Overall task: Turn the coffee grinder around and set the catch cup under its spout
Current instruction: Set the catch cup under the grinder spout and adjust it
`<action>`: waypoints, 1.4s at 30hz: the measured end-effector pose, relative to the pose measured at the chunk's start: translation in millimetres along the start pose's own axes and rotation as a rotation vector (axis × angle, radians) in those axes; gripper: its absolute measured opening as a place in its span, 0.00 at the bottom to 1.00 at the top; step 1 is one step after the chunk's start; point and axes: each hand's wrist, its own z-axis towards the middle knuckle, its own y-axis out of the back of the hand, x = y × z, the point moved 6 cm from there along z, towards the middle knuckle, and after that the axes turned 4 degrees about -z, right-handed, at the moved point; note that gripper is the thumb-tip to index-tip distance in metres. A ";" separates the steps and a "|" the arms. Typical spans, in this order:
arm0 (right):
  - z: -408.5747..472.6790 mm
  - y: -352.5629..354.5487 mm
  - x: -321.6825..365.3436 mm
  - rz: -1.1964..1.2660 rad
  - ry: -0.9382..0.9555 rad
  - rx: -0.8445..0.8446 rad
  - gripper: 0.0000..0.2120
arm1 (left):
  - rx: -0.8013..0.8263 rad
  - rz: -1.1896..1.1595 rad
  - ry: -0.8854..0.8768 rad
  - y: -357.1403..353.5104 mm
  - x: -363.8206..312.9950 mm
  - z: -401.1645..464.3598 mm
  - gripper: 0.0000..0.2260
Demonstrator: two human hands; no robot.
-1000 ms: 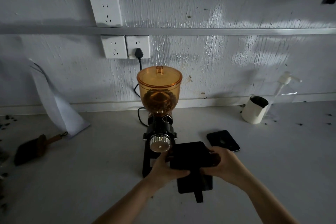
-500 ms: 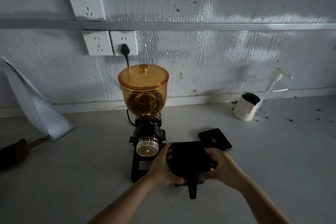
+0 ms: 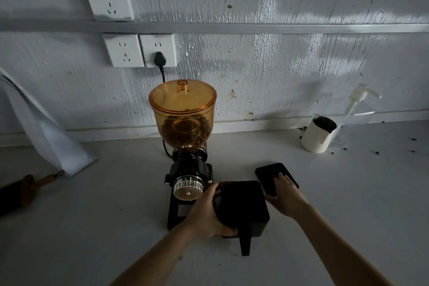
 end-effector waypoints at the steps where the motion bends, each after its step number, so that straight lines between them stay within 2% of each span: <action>1: -1.1 -6.7 0.4 -0.001 -0.029 -0.004 0.39 | -0.004 0.006 -0.005 0.1 0.1 -0.5 0.42; 3: -4.3 -12.4 1.6 0.002 -0.078 -0.056 0.38 | -0.014 0.014 -0.016 1.0 0.2 -1.2 0.41; 5: -8.9 -7.5 4.0 0.028 -0.084 -0.182 0.31 | -0.014 0.008 -0.017 1.1 1.4 -1.5 0.41; 7: -14.4 -4.1 6.8 0.007 -0.085 -0.228 0.25 | -0.020 0.005 -0.008 1.4 3.0 -1.5 0.41; 10: -15.3 -9.7 2.7 -0.052 -0.148 -0.114 0.28 | -0.020 0.014 -0.003 1.1 5.3 -1.4 0.42; 13: -17.1 -10.4 -5.0 -0.004 -0.230 0.038 0.28 | 0.001 0.007 0.018 0.9 5.3 -2.1 0.42; 16: -18.9 -6.3 -9.1 0.032 -0.180 0.090 0.27 | 0.022 0.019 0.022 0.2 3.9 -2.8 0.42; 18: -22.0 2.5 -12.6 0.062 -0.168 0.043 0.25 | 0.034 0.005 0.039 -1.7 1.8 -6.3 0.48; 21: -26.6 32.2 -13.3 0.193 -0.150 -0.120 0.18 | 0.065 -0.013 0.080 -3.2 4.0 -11.3 0.62; 23: -30.8 58.0 -3.5 0.309 -0.053 -0.200 0.16 | 0.078 -0.042 0.092 -2.6 6.6 -14.8 0.63; 27: -50.8 89.6 40.1 0.494 0.275 -0.094 0.17 | 0.046 0.000 0.120 0.4 11.3 -20.8 0.55; 31: -72.7 85.6 81.2 0.296 0.480 0.083 0.18 | 0.016 -0.019 0.115 4.1 8.6 -23.3 0.48; 35: -77.0 72.9 97.9 0.104 0.517 0.123 0.19 | -0.016 -0.029 0.098 7.3 3.1 -25.3 0.35; 42: -71.5 67.1 102.5 0.038 0.522 0.173 0.20 | 0.002 -0.059 0.041 6.0 -9.1 -25.2 0.20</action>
